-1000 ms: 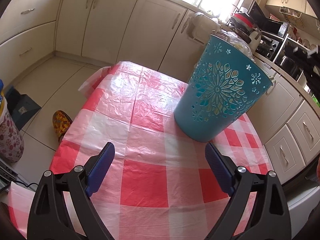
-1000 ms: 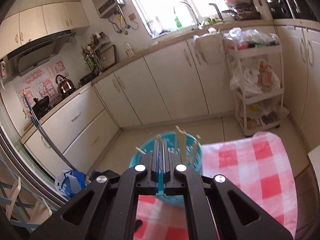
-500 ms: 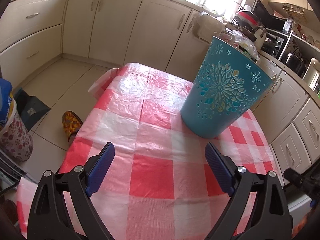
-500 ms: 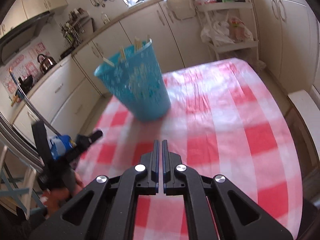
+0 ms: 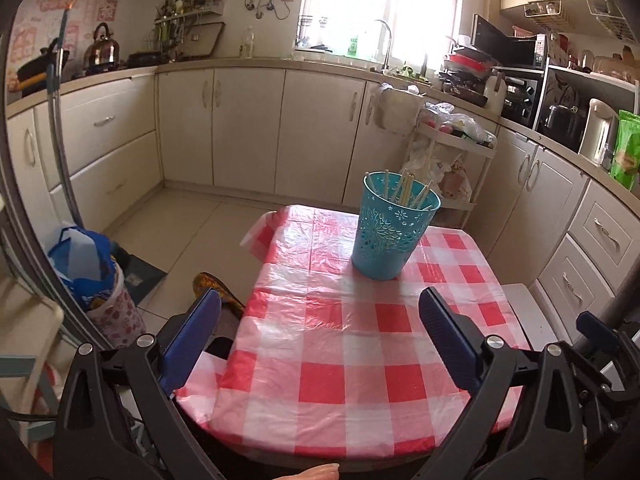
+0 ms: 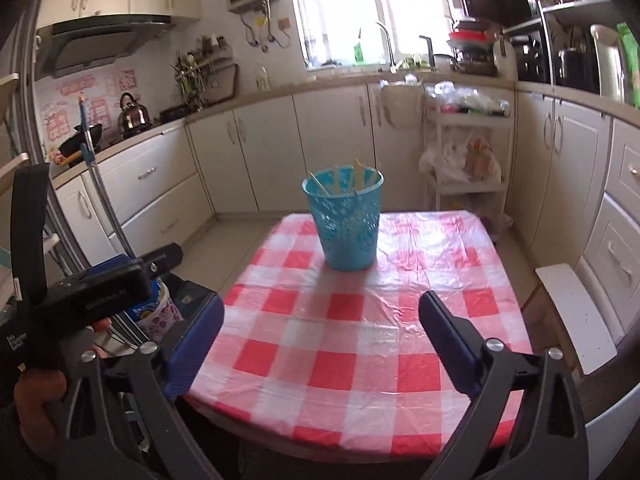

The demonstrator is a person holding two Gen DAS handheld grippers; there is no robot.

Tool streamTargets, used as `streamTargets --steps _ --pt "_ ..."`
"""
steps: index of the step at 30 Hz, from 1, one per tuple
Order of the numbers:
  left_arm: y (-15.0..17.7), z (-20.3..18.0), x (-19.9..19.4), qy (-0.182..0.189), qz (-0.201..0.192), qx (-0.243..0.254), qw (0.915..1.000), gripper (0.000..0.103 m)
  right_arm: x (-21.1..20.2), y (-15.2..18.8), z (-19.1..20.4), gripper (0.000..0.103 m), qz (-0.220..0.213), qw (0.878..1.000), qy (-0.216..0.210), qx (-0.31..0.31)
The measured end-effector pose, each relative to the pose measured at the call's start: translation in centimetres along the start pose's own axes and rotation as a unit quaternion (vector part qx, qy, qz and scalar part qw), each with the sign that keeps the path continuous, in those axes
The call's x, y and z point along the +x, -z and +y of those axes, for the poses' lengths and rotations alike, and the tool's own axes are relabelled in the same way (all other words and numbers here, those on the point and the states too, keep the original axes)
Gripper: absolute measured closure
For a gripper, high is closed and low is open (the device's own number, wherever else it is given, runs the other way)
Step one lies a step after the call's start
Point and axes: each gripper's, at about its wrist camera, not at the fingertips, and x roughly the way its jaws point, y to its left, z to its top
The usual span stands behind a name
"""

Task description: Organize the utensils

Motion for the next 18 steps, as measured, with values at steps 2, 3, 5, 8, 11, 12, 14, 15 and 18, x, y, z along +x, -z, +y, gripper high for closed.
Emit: streamTargets --steps 2,3,5,8,11,12,14,15,18 --pt "-0.1 -0.2 -2.0 -0.01 -0.007 0.009 0.9999 0.008 -1.7 -0.5 0.9 0.007 -0.006 1.0 -0.006 0.005" --pt "-0.1 -0.3 -3.0 -0.017 -0.011 0.013 0.9997 0.008 -2.4 -0.7 1.3 0.007 -0.008 1.0 -0.006 0.007" --pt "0.0 -0.5 -4.8 -0.025 -0.018 0.019 0.9993 0.008 -3.5 -1.0 2.0 0.007 -0.01 1.0 -0.003 0.008" --pt "0.2 -0.5 -7.2 -0.039 -0.025 0.023 0.9986 0.008 -5.5 -0.9 3.3 0.007 -0.014 1.0 0.004 0.003" --pt "0.6 -0.5 -8.8 -0.043 -0.01 0.024 0.9987 0.008 -7.3 -0.3 4.1 0.007 -0.023 1.0 0.006 0.002" --pt "0.8 -0.4 -9.3 -0.039 -0.005 0.02 0.999 0.008 -7.9 -0.1 4.4 0.007 -0.024 1.0 0.008 0.0" --pt "1.1 -0.1 -10.4 -0.016 0.009 0.012 0.9998 0.008 -9.0 0.5 4.7 0.007 -0.026 1.0 0.008 -0.002" --pt "1.2 0.0 -11.1 -0.007 0.011 0.013 0.9998 0.008 -9.5 0.8 4.9 0.007 -0.027 1.0 0.007 -0.002" --pt "2.1 -0.4 -13.5 -0.005 -0.01 0.04 0.9991 0.008 -11.4 1.8 4.9 0.007 -0.037 0.999 0.008 0.005"
